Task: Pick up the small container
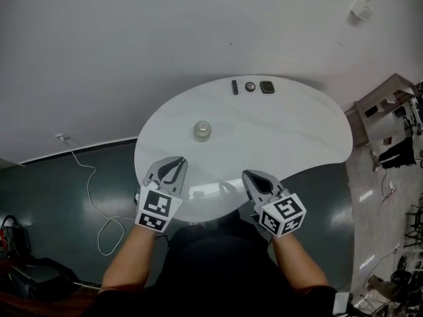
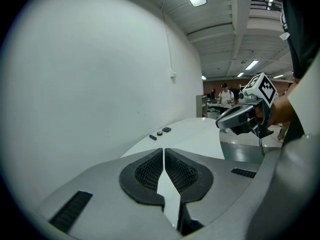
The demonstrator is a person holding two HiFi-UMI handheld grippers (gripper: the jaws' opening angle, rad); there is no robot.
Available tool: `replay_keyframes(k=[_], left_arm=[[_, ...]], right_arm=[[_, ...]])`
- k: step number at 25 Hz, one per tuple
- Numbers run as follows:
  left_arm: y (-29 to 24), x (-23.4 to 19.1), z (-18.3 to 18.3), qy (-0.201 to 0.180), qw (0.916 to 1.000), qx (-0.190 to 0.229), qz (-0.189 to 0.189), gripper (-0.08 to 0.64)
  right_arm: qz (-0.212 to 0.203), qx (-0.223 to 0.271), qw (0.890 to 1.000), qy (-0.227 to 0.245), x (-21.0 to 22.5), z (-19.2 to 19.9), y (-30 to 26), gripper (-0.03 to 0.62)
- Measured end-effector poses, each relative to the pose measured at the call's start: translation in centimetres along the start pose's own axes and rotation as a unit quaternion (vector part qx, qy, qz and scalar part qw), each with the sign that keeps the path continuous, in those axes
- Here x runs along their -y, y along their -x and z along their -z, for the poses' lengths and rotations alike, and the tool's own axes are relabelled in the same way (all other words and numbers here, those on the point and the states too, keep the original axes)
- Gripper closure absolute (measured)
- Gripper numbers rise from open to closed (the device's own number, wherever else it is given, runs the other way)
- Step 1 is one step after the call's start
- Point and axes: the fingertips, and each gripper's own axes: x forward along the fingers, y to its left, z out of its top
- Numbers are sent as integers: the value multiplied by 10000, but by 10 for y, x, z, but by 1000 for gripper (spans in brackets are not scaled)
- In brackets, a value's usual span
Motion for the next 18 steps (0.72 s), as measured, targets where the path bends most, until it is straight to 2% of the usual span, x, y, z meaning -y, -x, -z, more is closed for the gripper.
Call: replay_keyframes(k=[9, 14, 18], left_arm=[[-41, -9, 13, 121, 9994, -302, -79, 512], [-82, -13, 46, 268, 9965, -787, -104, 435], [-118, -21, 64, 299, 9961, -808, -168, 400]], right_arm=[[-380, -164, 9991, -51, 18, 2, -40, 598], [-571, -277, 9980, -60, 26, 5, -53, 598], [-708, -400, 9967, -52, 30, 12, -56, 598]])
